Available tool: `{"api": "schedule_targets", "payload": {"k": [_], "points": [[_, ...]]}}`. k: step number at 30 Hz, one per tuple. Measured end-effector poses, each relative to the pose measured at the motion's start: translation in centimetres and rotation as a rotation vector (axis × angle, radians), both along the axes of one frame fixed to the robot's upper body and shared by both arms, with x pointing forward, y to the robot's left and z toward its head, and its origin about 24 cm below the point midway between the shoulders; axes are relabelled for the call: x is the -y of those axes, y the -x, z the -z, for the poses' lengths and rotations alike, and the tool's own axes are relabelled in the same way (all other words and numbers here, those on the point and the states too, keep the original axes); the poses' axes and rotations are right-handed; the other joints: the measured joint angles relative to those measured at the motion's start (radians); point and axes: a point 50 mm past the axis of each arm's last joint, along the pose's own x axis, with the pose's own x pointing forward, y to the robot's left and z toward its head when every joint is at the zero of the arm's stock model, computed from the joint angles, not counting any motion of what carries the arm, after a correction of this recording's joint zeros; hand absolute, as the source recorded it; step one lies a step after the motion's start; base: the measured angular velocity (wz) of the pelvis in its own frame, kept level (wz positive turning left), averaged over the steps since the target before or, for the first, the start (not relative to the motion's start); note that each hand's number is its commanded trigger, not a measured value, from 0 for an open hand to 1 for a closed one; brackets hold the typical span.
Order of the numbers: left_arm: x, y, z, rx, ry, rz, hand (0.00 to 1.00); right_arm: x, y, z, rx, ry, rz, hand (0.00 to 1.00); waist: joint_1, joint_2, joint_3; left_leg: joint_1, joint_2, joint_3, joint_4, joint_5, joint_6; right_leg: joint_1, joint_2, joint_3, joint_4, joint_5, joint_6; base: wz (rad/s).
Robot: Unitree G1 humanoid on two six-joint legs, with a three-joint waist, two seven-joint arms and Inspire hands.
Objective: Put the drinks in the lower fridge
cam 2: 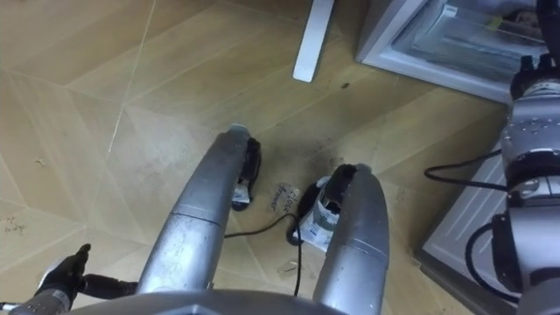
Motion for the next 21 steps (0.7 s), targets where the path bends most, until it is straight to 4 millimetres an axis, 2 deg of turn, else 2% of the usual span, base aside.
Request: {"api": "schedule_targets", "payload": {"k": [7, 9, 13, 17, 21], "points": [[0.0, 0.5, 0.0, -0.004, -0.015, -0.011, 0.0, -1.3, -1.2, -1.3, 0.031, 0.0, -0.053, 0.0, 0.0, -0.003, 0.0004, 0.027, 0.003, -0.018, -0.052, 0.016, -0.027, 0.034, -0.002, -0.037, -0.05, 0.005, -0.017, 0.04], [0.0, 0.5, 0.0, 0.0, -0.014, -0.01, 0.0, -1.5, -1.5, -1.7, 0.046, 0.0, -0.064, 0.0, 0.0, -0.005, 0.0012, 0.036, 0.003, -0.017, -0.067, 0.017, -0.029, 0.044, -0.004, -0.04, -0.06, 0.008, -0.017, 0.06], [0.0, 0.4, -0.1, 0.02, -0.023, -0.007, 0.0, -2.0, -1.8, -1.9, 0.051, -0.002, -0.084, 0.0, -0.001, -0.01, 0.0022, 0.059, 0.002, -0.025, -0.1, 0.024, -0.035, 0.071, -0.002, -0.056, -0.09, 0.013, -0.037, 0.06], [0.1, 0.1, -0.2, 0.044, -0.027, -0.002, 0.0, -2.1, -1.9, -1.8, 0.043, -0.011, -0.096, 0.0, -0.004, -0.01, 0.0023, 0.076, 0.001, -0.032, -0.128, 0.031, -0.042, 0.093, -0.002, -0.068, -0.12, 0.018, -0.032, 0.02], [0.2, 0.0, -0.2, 0.049, -0.024, 0.005, 0.0, -2.2, -1.8, -1.6, 0.033, -0.018, -0.091, 0.0, -0.004, -0.01, 0.0028, 0.097, 0.002, -0.04, -0.166, 0.045, -0.041, 0.115, 0.001, -0.08, -0.159, 0.035, -0.037, 0.04]]}}
